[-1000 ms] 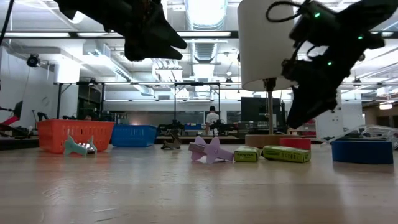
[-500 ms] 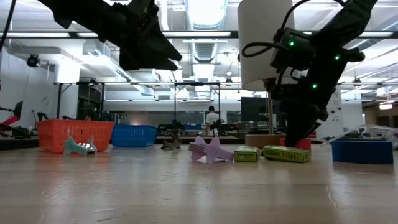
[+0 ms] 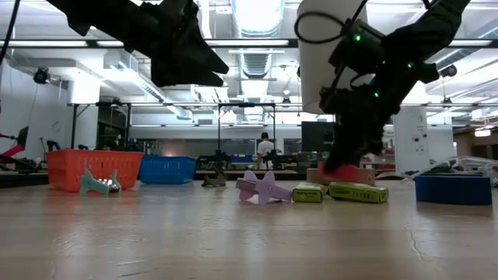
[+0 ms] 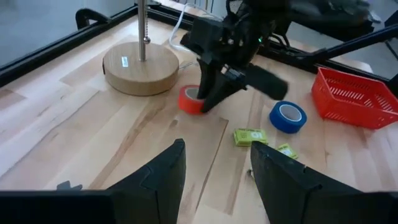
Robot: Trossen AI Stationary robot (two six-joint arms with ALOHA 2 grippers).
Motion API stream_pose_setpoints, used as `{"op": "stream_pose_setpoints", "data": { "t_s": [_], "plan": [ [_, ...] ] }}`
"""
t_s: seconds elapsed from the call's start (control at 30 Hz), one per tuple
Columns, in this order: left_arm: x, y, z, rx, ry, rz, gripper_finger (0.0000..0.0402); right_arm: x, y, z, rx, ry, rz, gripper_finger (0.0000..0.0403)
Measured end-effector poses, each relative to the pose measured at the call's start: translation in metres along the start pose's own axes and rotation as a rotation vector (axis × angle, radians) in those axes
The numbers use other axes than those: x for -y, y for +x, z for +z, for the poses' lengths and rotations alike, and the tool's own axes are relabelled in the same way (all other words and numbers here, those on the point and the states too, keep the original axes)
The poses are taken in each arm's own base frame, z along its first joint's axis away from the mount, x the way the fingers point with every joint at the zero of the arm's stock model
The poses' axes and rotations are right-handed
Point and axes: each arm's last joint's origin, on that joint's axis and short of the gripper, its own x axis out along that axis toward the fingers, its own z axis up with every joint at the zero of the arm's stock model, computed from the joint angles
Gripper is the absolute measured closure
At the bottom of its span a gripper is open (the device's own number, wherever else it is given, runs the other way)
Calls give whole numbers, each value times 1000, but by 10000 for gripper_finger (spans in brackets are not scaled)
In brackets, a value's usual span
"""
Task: Pick and place Stapler, Stapler remover, tape
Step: Stack the orange tape on the green tape in the blue bin
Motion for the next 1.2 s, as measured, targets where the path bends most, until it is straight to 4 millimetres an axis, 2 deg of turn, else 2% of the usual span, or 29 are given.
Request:
{"op": "stream_pose_setpoints", "data": {
  "t_s": [0.3,0.5,0.6,0.8,1.0,1.2],
  "plan": [
    [1,-1,-8,-2,263,-13,218,-26,-9,27,200,-56,432,350],
    [14,-8,-15,150,449,-87,219,-42,-22,41,351,-109,675,354],
    [21,-13,-14,255,485,-98,218,-47,-28,44,400,-129,760,353],
    [23,-18,-11,338,533,10,220,-60,-39,47,487,-138,865,352],
    [26,-19,-5,357,519,7,220,-70,-50,50,604,-151,913,351],
    [30,-20,5,397,481,-28,220,-75,-51,56,648,-173,894,351]
  ]
}}
